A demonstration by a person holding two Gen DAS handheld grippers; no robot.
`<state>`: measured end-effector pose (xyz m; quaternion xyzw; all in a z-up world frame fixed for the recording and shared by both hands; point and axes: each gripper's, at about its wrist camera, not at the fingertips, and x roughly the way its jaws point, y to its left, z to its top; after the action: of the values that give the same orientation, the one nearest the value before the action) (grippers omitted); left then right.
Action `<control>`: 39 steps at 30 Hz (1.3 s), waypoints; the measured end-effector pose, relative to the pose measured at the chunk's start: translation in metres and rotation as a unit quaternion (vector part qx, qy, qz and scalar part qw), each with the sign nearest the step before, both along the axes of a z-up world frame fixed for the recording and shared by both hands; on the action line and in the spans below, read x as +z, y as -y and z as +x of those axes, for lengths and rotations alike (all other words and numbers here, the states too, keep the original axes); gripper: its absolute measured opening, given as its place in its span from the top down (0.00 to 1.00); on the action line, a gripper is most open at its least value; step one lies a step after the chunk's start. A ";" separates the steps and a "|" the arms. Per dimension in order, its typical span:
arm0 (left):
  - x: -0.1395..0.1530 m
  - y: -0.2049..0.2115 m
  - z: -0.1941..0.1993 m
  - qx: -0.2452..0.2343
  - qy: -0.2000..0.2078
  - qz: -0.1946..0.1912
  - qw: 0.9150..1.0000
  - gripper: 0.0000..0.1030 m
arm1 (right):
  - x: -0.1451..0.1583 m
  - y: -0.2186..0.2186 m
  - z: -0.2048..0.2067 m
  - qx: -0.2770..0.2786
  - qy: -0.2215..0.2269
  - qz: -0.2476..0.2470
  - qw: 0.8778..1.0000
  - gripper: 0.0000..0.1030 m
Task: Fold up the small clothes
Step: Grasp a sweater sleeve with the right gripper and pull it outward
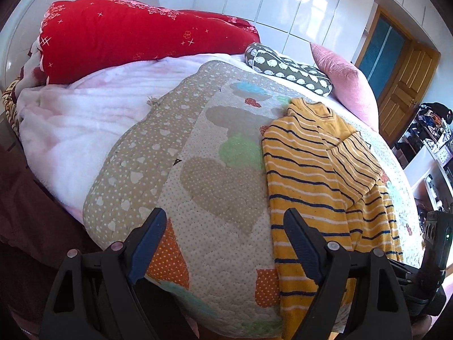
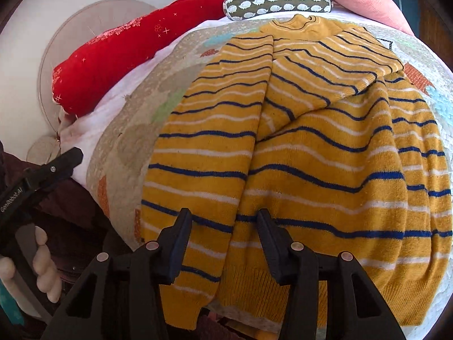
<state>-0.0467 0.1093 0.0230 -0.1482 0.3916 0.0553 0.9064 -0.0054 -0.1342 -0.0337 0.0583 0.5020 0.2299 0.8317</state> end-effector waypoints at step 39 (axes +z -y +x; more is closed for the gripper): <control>-0.006 -0.088 -0.031 0.086 0.017 -0.027 0.996 0.18 | 0.051 -0.112 0.101 0.111 0.074 -0.069 0.989 0.67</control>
<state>-0.0777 0.1975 0.0173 -0.2065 0.3630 0.1202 0.9006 0.0958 -0.0227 0.0175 -0.0720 0.4571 0.2892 0.8380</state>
